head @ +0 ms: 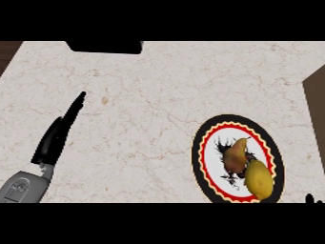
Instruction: Pick the pear from the plate and place it in the cardboard box
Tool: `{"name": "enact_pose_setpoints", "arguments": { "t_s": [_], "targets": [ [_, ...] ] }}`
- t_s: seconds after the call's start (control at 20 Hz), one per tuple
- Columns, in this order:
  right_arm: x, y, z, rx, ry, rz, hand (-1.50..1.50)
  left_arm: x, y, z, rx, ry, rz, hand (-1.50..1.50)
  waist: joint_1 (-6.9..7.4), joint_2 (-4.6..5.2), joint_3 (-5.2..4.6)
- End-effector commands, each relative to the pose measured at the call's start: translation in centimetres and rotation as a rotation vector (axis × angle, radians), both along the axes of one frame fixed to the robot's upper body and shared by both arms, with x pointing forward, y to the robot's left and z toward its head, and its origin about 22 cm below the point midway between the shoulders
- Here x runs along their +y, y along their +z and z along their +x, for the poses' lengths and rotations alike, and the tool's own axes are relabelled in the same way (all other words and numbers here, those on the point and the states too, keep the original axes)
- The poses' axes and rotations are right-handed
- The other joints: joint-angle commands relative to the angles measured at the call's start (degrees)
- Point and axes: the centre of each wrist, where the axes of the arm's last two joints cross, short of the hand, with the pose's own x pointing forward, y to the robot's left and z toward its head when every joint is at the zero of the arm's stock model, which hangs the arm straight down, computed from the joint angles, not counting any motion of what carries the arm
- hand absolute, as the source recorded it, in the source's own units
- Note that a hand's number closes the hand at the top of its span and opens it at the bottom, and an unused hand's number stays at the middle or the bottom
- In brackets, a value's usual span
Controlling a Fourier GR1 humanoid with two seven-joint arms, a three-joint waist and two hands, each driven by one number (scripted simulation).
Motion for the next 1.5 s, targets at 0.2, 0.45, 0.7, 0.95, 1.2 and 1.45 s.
{"name": "enact_pose_setpoints", "arguments": {
  "t_s": [0.2,0.45,0.7,0.95,1.2,1.45],
  "targets": [
    [2.7,1.3,7.7,0.027,-0.052,-0.122,-1.5,0.2,-1.0,0.8,0.026,0.032,-0.01,0.0,-1.62,-0.86,0.16],
    [3.6,0.3,9.6,0.127,-0.019,-0.075,-1.5,0.7,-0.3,1.3,0.021,0.033,-0.01,0.0,-1.83,-1.12,0.25],
    [2.1,-1.9,12.8,0.163,-0.016,-0.043,-1.5,0.5,-0.8,0.5,0.0,0.041,-0.023,0.0,-2.03,-1.25,0.29],
    [2.6,-0.2,13.8,0.163,-0.021,-0.066,-1.5,1.3,-0.9,0.8,0.021,0.046,-0.008,0.0,-2.67,-1.39,0.24],
    [3.0,-3.3,13.1,0.202,-0.034,-0.061,-1.5,2.3,0.0,0.3,0.009,0.049,-0.001,0.0,-2.48,-1.59,0.28],
    [2.8,-3.2,15.2,0.191,-0.003,-0.015,-1.5,2.1,-0.7,0.9,0.036,0.05,-0.017,0.0,-2.69,-1.46,0.27]
  ]
}}
